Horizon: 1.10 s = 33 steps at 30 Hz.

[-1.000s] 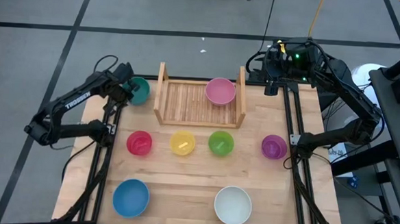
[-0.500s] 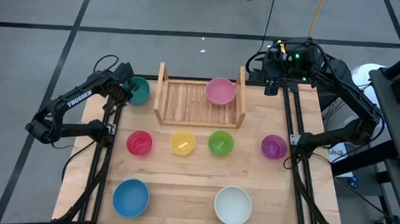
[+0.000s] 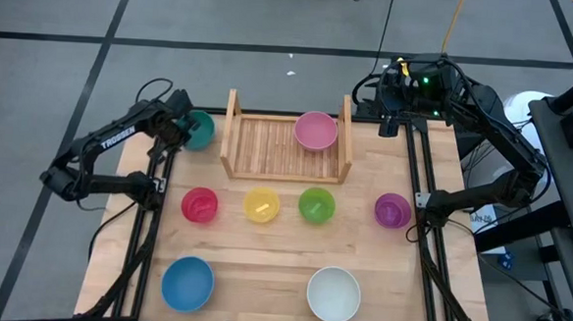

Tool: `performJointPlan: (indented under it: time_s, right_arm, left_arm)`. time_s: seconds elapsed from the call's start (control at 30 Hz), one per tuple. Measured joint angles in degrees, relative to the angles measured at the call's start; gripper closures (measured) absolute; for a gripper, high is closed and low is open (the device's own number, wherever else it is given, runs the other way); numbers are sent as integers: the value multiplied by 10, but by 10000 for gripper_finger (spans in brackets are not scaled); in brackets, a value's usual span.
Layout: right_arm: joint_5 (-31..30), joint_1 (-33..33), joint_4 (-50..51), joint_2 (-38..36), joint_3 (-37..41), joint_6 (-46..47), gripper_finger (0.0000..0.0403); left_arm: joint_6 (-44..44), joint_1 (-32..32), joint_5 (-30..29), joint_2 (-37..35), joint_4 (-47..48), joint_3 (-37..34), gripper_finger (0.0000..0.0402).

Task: Place and stack bowls onto a shelf
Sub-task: Stack the dark green bowl into the pink bowl on the shelf

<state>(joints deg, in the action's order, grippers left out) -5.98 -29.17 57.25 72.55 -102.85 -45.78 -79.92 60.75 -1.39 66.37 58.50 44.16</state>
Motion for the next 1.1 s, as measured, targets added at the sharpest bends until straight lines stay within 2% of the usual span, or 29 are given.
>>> performJointPlan:
  time_s: [0.23, 0.4, 1.1]
  right_arm:
    - [0, 0, 0, 0, 0, -1, 264]
    - [0, 0, 0, 0, 0, -1, 264]
    - [0, 0, 0, 0, 0, 0, 264]
  left_arm:
    - [16, 0, 1, 23, -64, 0, 309]
    - [26, 0, 27, 44, -56, 0, 309]
    - [76, 0, 11, 95, -63, 0, 309]
